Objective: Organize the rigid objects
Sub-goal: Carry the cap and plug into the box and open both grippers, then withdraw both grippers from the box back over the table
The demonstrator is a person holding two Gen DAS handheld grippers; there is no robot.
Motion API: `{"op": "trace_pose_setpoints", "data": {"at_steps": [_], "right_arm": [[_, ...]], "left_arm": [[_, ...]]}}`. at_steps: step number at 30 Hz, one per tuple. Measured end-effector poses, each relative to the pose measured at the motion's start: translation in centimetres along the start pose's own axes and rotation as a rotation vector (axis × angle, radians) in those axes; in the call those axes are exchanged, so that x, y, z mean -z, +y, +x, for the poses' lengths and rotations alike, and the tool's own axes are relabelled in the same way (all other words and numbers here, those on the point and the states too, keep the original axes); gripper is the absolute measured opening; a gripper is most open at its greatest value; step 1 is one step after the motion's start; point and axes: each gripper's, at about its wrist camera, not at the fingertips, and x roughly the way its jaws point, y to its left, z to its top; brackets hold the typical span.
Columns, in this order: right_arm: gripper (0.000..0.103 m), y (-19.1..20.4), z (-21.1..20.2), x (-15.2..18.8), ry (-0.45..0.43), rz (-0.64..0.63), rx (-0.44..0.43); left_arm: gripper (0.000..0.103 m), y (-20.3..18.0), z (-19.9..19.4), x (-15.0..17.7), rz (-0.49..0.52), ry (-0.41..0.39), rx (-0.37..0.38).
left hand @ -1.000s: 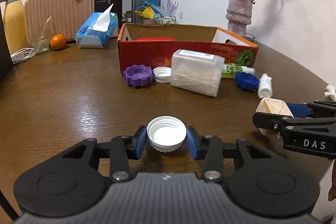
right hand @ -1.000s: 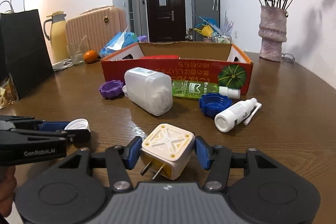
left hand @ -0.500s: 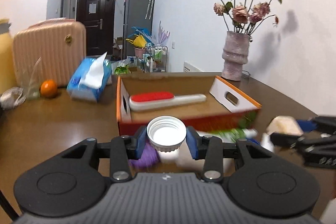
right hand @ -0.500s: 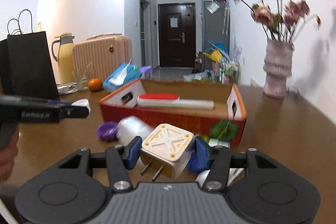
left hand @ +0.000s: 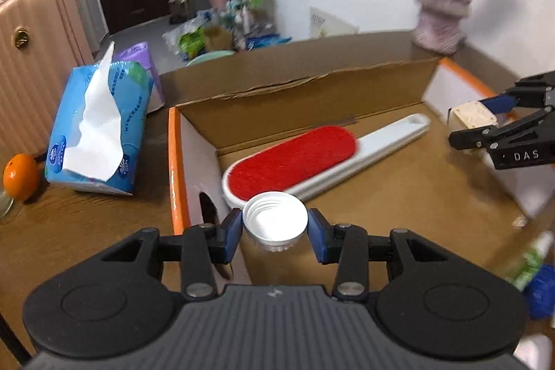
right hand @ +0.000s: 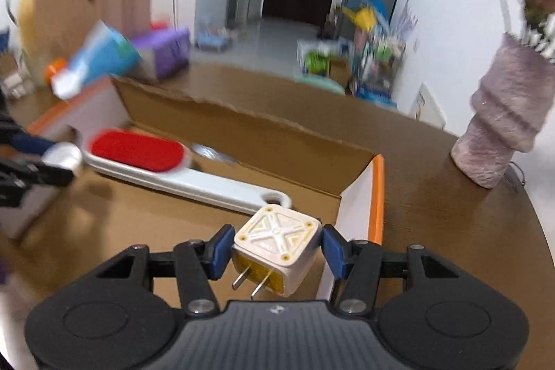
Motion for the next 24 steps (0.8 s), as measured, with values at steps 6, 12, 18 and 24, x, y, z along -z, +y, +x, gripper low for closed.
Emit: {"op": "trace_pose_setpoints", "data": {"at_steps": [6,12,18,24], "right_arm": [[0.081,1.2,1.1,-0.3,0.007,-0.06,0.061],[0.085,0.8,0.5,-0.1,-0.004,-0.028,0.049],[0.085,0.4,-3.2,-0.4,-0.045,-0.005,0.044],[0.09,0.9,-9.1,1.0,-0.127,0.068,0.006]], "left_arm": [[0.067,0.2,0.8,-0.7,-0.013,0.005,0.036],[0.07,0.0,0.4,-1.0,-0.032,-0.013,-0.003],[0.084,-0.4,-4.1,-1.5,-0.026,-0.076,-0.037],[0.088,-0.7,-9.7,-0.5,-0.084,-0.156,-0.064]]}}
